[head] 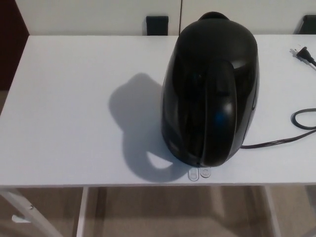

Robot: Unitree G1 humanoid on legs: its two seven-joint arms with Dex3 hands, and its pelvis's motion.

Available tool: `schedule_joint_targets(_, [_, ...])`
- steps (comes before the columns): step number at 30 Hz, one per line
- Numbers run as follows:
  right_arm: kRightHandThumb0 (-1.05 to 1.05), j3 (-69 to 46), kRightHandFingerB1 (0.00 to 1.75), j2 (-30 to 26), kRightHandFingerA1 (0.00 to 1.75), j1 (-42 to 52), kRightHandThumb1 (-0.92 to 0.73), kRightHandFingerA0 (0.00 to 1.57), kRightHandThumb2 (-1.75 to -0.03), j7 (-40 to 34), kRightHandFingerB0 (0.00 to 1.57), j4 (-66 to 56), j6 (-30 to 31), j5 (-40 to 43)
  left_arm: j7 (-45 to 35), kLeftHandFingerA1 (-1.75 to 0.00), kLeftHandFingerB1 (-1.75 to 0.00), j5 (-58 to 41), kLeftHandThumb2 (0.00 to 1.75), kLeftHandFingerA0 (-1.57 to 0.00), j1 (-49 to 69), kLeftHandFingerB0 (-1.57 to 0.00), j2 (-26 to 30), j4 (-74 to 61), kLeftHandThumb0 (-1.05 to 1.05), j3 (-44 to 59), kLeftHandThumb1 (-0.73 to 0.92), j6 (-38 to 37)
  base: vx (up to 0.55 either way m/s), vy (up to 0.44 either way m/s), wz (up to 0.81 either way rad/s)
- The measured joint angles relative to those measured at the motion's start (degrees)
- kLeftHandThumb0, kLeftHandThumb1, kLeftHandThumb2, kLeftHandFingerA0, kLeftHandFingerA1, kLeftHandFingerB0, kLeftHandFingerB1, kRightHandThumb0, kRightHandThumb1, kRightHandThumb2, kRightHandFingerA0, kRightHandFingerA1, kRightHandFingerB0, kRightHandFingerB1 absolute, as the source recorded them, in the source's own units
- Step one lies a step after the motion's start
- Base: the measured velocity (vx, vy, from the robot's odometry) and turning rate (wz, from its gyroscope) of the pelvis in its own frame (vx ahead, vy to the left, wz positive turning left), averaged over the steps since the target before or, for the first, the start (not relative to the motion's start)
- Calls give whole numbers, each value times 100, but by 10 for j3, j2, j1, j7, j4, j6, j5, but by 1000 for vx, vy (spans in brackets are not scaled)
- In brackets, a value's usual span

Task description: The robot walk towards a table in front and click the button on the base of the boilling pot using its left middle finger

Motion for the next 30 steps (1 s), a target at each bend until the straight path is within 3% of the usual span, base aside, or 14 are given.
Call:
schedule_joint_targets(4, [-17,1,42,0,53,-6,-62,67,-58,0,46,-1,0,0,5,-28,-19,33,61,-13,-12,-7,2,-61,-40,-36,60,-1,0,0,0])
schedule_joint_targets(6, [-16,1,42,0,53,-9,-63,66,-58,0,46,-2,0,0,7,-26,-23,50,59,-13,-18,-5,3,-90,-57,-54,63,-1,0,0,0])
schedule_joint_targets(11, [-15,2,43,0,53,-15,-61,67,-57,0,48,-4,2,0,16,-28,-19,94,61,-14,-40,-8,8,-148,-51,-93,59,-3,0,0,0])
schedule_joint_targets(12, [-15,2,43,1,53,-16,-61,66,-57,0,47,-4,2,0,18,-48,-49,103,98,0,-45,0,9,-159,-32,-100,46,-4,0,0,0])
schedule_joint_targets(16, [-13,2,44,1,54,-20,-62,65,-57,1,47,-5,3,1,30,-48,-49,134,98,0,-67,0,11,-190,-32,-123,47,-5,0,0,0])
schedule_joint_targets(17, [-27,2,44,1,59,-20,-59,63,-56,2,48,-5,3,1,33,-27,-25,143,58,-14,-73,-4,12,-198,-54,-129,61,-5,0,0,0])
schedule_joint_targets(19, [-30,2,44,0,60,-21,-58,62,-56,4,49,-6,3,1,40,-28,-19,163,61,-14,-87,-8,15,-213,-51,-141,60,-6,0,0,0])
schedule_joint_targets(20, [-31,2,45,0,59,-22,-55,58,-56,4,47,-6,3,1,41,-47,-49,165,99,0,-89,0,15,-215,-31,-142,48,-6,0,0,0])
schedule_joint_targets(24, [-31,2,45,0,59,-26,-55,58,-56,11,47,-9,3,1,58,-47,-49,203,99,0,-118,0,25,-238,-31,-160,48,-6,0,0,0])
schedule_joint_targets(25, [-39,2,52,0,62,-27,-41,53,-69,12,44,-10,3,1,60,-29,-18,209,62,-16,-123,-6,26,-241,-49,-162,62,-6,0,0,0])
schedule_joint_targets(27, [-39,2,52,0,60,-28,-42,51,-69,16,44,-11,3,2,70,-29,-18,230,61,-17,-136,-6,32,-252,-49,-170,61,-6,0,0,0])
schedule_joint_targets(28, [-31,1,45,-1,55,-28,-51,56,-55,19,48,-12,3,3,73,-29,-18,238,61,-17,-141,-5,34,-256,-51,-173,59,-6,0,0,0])
schedule_joint_targets(30, [-31,1,45,-1,55,-29,-51,56,-55,25,48,-14,3,4,81,-29,-18,256,61,-17,-152,-5,38,-266,-51,-179,59,-7,0,0,0])
